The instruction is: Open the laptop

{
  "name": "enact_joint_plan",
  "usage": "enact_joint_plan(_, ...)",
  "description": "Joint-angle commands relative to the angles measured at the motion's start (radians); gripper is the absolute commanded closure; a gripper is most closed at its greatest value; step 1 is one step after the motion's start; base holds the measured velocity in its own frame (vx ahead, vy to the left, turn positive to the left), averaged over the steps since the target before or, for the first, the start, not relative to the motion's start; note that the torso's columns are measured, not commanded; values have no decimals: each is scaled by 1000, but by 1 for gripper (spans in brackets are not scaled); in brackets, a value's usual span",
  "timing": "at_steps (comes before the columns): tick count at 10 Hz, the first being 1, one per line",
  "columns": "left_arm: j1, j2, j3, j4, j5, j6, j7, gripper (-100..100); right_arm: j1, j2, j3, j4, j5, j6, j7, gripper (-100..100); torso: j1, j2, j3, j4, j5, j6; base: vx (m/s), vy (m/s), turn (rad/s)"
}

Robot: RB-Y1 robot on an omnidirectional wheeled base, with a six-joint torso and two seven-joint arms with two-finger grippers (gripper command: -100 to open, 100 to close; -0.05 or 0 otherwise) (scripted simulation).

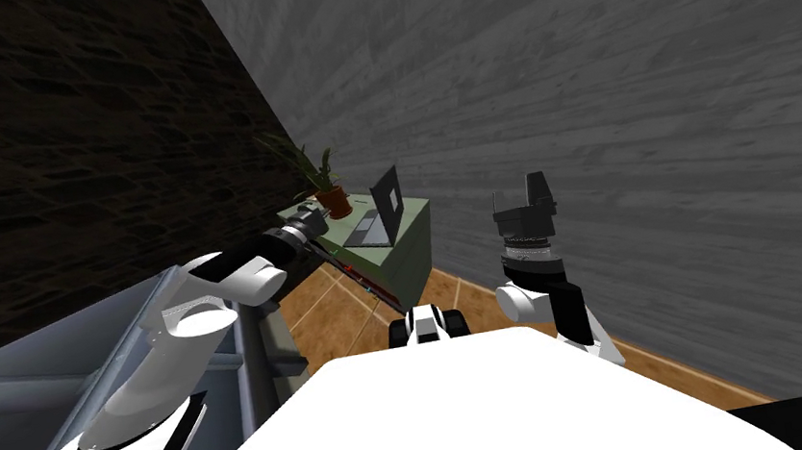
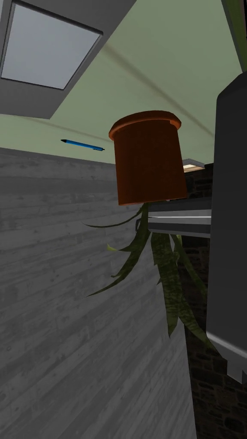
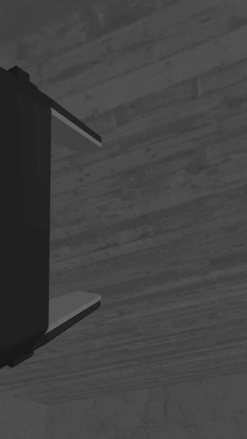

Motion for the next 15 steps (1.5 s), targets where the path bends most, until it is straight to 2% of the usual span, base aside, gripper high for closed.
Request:
enact_joint_plan(1,11,35,1,-78,28,39,22,100,0,0,0,0,0,0,0,0,0,1,1,0,0,0,0,0,0)
enact_joint_plan(2,11,35,1,-83,28,39,22,100,0,0,0,0,0,0,0,0,0,0,0,0,0,0,-1,4,-11)
enact_joint_plan(3,14,58,0,-121,46,61,34,100,0,0,0,0,0,0,0,0,1,0,0,0,0,0,-2,6,-16)
enact_joint_plan(5,19,54,1,-114,43,52,29,100,0,0,0,0,0,0,0,0,1,-1,0,0,0,0,0,0,0)
enact_joint_plan(6,-8,74,32,-120,10,67,8,-100,0,0,0,0,0,0,0,0,0,-1,-1,0,0,0,-21,-78,145)
enact_joint_plan(10,-46,107,75,-126,-47,93,-24,-100,0,0,0,0,0,0,0,0,0,1,1,0,0,0,-42,-130,82)
enact_joint_plan(12,-68,135,105,-134,-89,113,-44,-100,0,0,0,0,0,0,0,0,0,-1,-1,0,0,0,-44,-168,104)
enact_joint_plan(13,-68,135,105,-134,-89,113,-44,-100,0,0,0,0,0,0,0,0,0,-1,0,0,0,0,-41,-106,27)
enact_joint_plan(15,-69,162,123,-140,-130,133,-56,-100,0,0,0,0,0,0,0,0,2,-1,-1,0,1,0,-47,-136,58)
